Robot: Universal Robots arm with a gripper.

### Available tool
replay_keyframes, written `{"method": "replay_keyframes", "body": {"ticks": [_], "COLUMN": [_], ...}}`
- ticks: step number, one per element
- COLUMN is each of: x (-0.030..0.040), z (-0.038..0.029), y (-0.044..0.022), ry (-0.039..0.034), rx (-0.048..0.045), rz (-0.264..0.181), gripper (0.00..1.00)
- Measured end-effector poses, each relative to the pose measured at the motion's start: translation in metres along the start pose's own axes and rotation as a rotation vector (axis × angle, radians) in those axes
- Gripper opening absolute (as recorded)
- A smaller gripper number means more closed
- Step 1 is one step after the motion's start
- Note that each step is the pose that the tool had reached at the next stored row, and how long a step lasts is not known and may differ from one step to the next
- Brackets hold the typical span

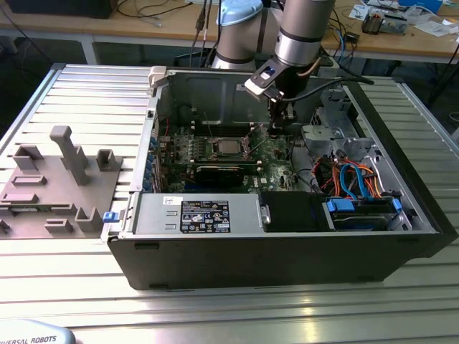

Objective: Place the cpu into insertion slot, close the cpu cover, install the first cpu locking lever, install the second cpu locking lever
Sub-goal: 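Close the cpu cover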

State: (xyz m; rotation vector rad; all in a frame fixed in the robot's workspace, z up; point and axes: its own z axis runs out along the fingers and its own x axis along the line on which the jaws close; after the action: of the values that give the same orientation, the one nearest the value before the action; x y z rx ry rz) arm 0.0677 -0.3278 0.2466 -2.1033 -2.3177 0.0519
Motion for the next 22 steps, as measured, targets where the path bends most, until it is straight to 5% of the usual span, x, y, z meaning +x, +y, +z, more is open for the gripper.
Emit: {"method": "replay_keyframes", "body": {"ticks": [22], "x": [0.0018], "z": [0.0016], "y": [-0.0184], "ry": [0.0], "rx": [0.0], "rz": [0.0], "gripper": [0.11]}}
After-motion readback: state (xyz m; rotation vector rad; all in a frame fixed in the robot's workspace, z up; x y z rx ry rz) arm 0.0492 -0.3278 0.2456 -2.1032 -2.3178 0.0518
